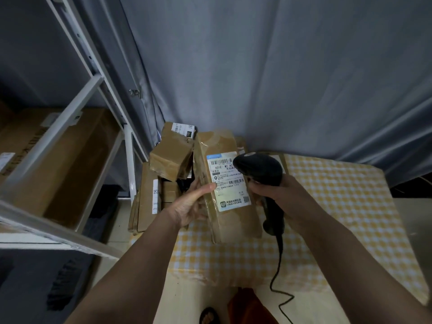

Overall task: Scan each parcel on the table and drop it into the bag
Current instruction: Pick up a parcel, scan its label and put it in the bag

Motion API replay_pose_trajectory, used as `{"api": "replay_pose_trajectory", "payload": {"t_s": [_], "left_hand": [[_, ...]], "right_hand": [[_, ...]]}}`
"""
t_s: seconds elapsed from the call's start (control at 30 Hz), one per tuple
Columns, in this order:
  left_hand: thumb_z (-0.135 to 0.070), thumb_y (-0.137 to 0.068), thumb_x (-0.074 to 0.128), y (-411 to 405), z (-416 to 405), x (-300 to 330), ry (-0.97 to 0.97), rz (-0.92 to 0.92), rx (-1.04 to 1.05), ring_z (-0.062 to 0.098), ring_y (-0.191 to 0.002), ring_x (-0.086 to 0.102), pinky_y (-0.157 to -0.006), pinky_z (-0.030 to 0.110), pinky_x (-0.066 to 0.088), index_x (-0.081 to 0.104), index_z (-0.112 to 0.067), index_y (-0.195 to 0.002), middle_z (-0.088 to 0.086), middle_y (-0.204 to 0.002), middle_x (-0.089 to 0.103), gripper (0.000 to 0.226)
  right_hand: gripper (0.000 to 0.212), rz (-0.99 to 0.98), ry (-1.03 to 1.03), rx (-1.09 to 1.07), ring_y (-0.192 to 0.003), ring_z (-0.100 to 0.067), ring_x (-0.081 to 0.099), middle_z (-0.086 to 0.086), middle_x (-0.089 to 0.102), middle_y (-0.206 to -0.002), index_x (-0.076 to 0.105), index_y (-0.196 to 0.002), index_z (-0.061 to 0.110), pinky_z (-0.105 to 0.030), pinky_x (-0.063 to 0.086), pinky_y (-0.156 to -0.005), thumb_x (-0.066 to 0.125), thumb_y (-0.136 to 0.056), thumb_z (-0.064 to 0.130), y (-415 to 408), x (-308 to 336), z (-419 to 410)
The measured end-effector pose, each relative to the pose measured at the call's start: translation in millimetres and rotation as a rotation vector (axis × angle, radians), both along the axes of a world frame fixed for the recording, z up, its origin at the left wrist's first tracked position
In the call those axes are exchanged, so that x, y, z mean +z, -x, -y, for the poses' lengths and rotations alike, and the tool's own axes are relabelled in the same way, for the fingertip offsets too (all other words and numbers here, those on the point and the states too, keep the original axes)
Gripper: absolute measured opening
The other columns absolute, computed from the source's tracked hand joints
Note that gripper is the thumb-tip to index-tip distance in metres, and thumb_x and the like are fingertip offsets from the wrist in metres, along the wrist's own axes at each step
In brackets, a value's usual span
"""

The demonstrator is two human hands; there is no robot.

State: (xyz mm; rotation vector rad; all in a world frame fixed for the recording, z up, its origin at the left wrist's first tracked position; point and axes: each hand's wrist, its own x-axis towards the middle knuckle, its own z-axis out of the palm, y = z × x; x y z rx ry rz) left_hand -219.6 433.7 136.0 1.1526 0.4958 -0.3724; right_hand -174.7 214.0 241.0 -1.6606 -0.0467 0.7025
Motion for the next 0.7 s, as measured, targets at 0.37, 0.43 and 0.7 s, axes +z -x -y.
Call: {"api": "replay_pose_trajectory", "payload": {"t_s": [0.37,0.43,0.7], "left_hand": [[-0.060,-0.036,0.090,-10.9,41.7,14.6,-0.039,0.009,-0.242,0.027,-0.104,0.068,-0.083,0.051,0.052,0.055,-0.031,-0.128,-0.001,-0.108,0.074,0.103],[-0.061,-0.034,0.090,-14.6,55.6,14.3,-0.053,-0.003,-0.266,0.025,-0.101,0.068,-0.078,0.047,0.053,0.051,-0.029,-0.134,0.001,-0.107,0.073,0.112],[-0.059,-0.058,0.077,-45.4,135.1,29.2,-0.099,0.019,-0.401,0.019,-0.071,0.071,-0.074,0.042,0.053,0.048,-0.025,-0.138,0.001,-0.089,0.074,0.092]], "right_hand": [[0.031,-0.083,-0.125,-0.365,-0.098,-0.030,0.067,-0.012,0.071,-0.105,0.066,-0.112,0.008,-0.049,0.053,-0.090,0.070,-0.081,0.004,19.9,-26.0,37.0],[0.027,-0.087,-0.135,-0.420,-0.098,-0.032,0.067,-0.013,0.072,-0.103,0.067,-0.108,0.008,-0.049,0.053,-0.090,0.069,-0.082,0.003,24.7,-25.7,50.8],[0.028,-0.069,-0.189,-0.594,-0.093,-0.030,0.067,-0.014,0.071,-0.101,0.065,-0.111,0.005,-0.045,0.055,-0.082,0.066,-0.083,-0.001,29.4,-15.2,128.7]]}}
